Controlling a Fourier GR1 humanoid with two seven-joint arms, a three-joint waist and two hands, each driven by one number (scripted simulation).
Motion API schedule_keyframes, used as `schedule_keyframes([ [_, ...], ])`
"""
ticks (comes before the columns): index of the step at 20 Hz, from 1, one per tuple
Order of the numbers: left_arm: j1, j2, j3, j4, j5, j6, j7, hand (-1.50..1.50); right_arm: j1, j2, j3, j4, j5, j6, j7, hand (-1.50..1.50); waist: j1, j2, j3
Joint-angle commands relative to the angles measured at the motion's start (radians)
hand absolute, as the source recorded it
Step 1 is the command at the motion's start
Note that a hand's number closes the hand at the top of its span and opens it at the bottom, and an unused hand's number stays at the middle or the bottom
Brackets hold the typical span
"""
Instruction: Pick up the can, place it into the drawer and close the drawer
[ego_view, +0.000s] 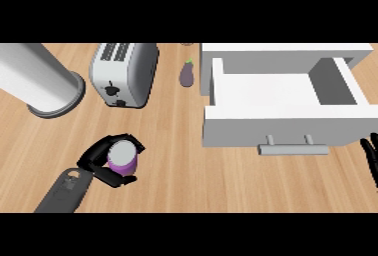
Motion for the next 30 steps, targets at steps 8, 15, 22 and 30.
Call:
schedule_keyframes([
  [8,0.017,-0.073,-0.02,-0.207,0.122,-0.16,0.126,1.5,0.035,-0.015,-0.04,-0.04,-0.05,0.032,0.015,-1.5,0.005,-0.005,0.001],
  [15,0.054,-0.078,0.317,-0.202,0.303,0.318,0.237,1.5,0.012,-0.002,-0.047,-0.038,-0.036,-0.005,0.023,-1.5,0.04,-0.006,0.002],
  [22,0.071,-0.142,0.259,-0.539,0.312,0.454,0.478,1.5,0.09,0.017,-0.014,-0.065,-0.031,0.004,-0.022,-1.5,0.011,-0.006,0.002],
  [30,0.048,-0.226,0.107,-0.777,0.227,0.571,0.631,1.5,0.098,0.004,-0.063,-0.098,-0.071,0.044,-0.006,-1.5,0.001,-0.002,0.001],
])
